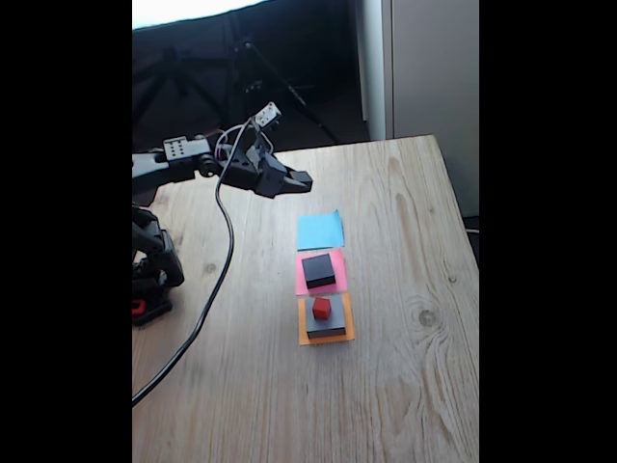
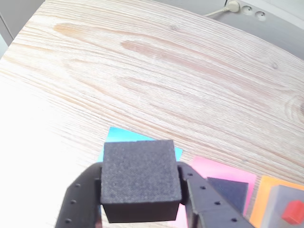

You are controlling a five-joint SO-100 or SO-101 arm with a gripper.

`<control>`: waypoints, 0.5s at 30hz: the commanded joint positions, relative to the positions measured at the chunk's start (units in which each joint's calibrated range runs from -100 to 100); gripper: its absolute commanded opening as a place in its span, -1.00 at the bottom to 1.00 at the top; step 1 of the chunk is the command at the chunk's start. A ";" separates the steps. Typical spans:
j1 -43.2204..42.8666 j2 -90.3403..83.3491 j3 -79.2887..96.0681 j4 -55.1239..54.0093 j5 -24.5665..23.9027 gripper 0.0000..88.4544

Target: Tower of hanoi

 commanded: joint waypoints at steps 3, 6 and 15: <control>3.55 -5.48 -19.73 23.38 1.52 -0.96; 5.47 -5.86 -25.64 29.04 1.86 -0.96; 12.24 -8.06 -31.00 39.72 5.03 -0.99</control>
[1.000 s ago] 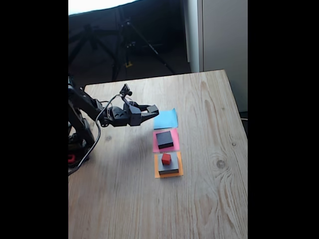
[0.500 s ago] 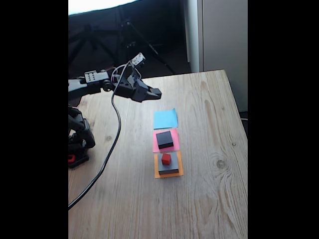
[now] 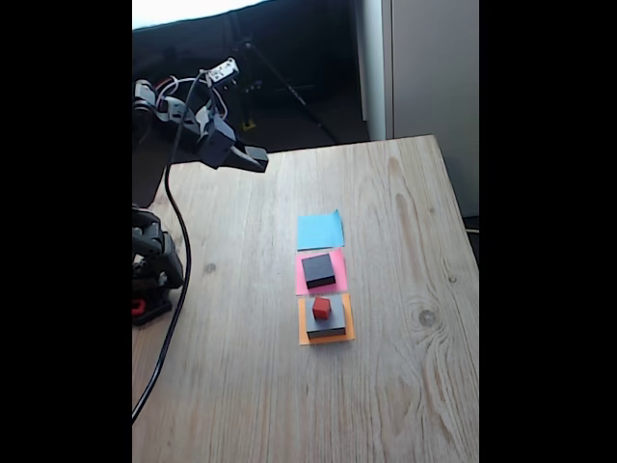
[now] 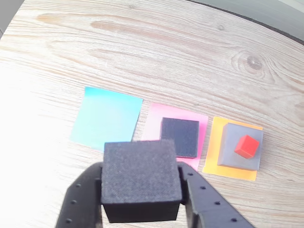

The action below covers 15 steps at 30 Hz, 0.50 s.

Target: Tower of hanoi

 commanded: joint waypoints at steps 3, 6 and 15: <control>5.56 -5.42 6.43 0.40 1.56 -0.99; 8.65 -9.13 17.06 -3.97 1.56 -0.99; 13.42 -16.39 46.70 -28.09 1.56 -0.99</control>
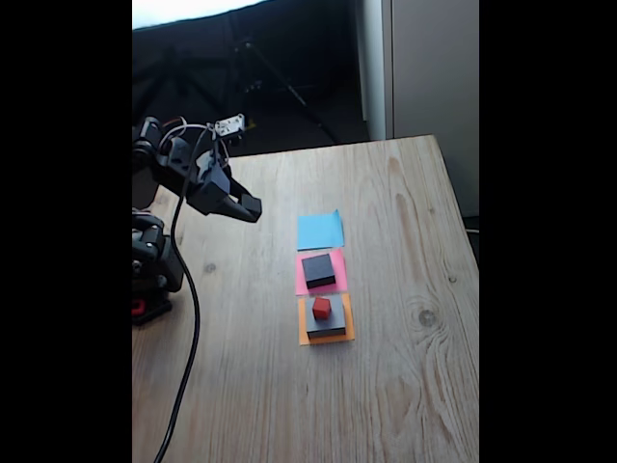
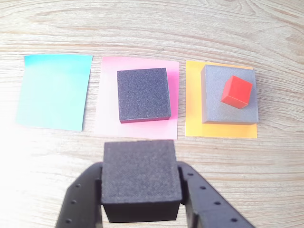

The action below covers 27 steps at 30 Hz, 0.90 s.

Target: Tower of hanoi

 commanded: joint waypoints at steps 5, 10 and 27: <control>1.23 -3.06 22.35 -28.84 1.04 -0.99; 1.57 -1.02 29.07 -40.90 1.04 -0.99; 2.40 22.52 46.89 -92.62 1.04 -0.99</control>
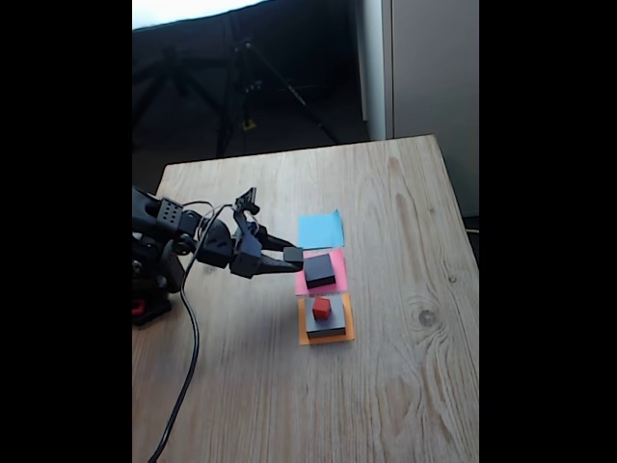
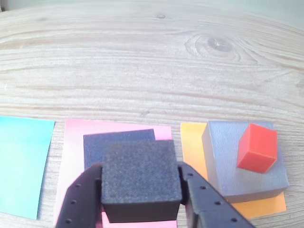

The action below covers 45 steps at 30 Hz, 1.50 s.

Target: Tower of hanoi

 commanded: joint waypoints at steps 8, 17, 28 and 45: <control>-1.43 18.38 -0.56 -24.43 0.87 -0.99; -1.77 33.07 -4.11 -37.54 0.87 -0.99; -1.60 41.32 -10.38 -40.70 0.87 -0.98; -2.35 43.06 -9.02 -42.80 0.87 -0.94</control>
